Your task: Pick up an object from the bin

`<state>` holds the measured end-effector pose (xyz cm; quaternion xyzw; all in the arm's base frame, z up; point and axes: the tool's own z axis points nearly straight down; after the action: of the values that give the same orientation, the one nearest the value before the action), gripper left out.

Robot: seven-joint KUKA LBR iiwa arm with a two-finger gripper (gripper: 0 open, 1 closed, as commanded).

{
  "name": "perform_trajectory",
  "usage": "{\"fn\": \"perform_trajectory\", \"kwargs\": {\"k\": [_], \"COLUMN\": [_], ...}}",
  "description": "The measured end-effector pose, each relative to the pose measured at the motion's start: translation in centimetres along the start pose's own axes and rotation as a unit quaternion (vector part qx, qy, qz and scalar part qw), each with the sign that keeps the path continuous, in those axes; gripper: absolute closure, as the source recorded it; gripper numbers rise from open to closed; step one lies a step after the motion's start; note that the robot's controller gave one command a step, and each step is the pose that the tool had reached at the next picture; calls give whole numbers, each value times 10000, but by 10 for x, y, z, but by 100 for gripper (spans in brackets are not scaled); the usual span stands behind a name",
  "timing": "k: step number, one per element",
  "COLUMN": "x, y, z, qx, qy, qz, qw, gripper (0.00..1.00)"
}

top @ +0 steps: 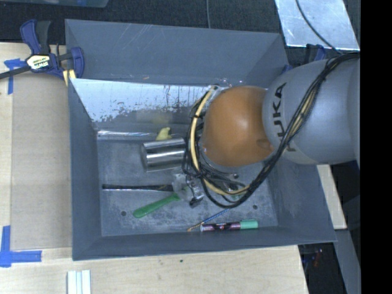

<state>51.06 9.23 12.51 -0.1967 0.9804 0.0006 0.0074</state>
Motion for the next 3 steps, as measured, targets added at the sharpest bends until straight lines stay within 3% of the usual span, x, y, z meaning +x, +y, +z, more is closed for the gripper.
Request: {"fn": "perform_trajectory", "kwargs": {"k": [1,2,3], "x": [4,-4,-5], "y": [4,12,14], "z": [-1,-14,-21], "qx": [-2,2,0], "qy": [2,-37,-45], "qz": [91,-367,572], "qw": [10000,9993,9984], "gripper": [100,100,100]}}
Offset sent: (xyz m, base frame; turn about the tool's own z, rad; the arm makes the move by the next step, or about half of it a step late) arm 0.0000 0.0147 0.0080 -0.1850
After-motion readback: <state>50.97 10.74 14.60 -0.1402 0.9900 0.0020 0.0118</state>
